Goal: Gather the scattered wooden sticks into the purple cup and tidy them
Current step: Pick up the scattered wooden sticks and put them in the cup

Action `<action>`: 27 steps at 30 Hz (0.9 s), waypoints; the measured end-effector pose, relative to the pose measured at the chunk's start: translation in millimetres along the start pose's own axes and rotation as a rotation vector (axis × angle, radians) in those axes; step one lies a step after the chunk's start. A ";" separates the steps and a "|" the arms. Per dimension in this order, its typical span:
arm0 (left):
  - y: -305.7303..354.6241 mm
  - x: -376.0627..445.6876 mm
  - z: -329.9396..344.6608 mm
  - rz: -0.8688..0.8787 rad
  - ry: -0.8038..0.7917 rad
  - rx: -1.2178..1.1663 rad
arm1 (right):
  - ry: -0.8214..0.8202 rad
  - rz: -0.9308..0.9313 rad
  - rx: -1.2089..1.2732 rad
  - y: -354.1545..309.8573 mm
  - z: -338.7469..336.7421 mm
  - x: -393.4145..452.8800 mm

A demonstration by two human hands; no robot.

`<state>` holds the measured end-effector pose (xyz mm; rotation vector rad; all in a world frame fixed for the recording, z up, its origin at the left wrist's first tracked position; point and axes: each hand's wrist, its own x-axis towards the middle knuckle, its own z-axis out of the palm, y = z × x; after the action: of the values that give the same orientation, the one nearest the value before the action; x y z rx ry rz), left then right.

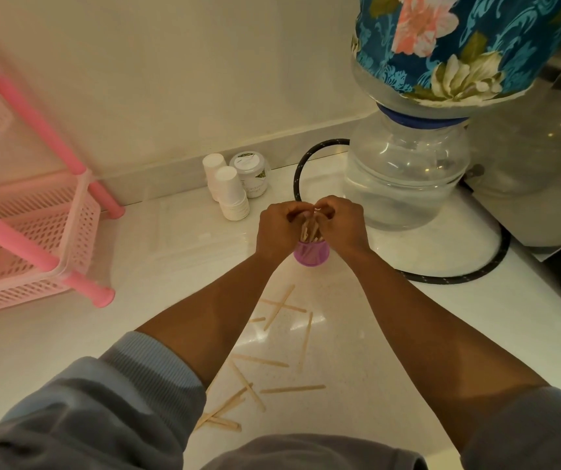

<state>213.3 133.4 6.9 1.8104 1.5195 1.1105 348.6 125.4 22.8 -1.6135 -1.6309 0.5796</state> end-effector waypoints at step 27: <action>-81.2 -81.6 -99.2 -0.271 0.119 0.208 | -0.443 -0.303 -0.096 -48.2 101.5 -50.1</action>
<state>83.4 62.4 -27.7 1.6268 1.9474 0.9727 235.8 90.7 -12.1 -1.3236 -2.2090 0.7423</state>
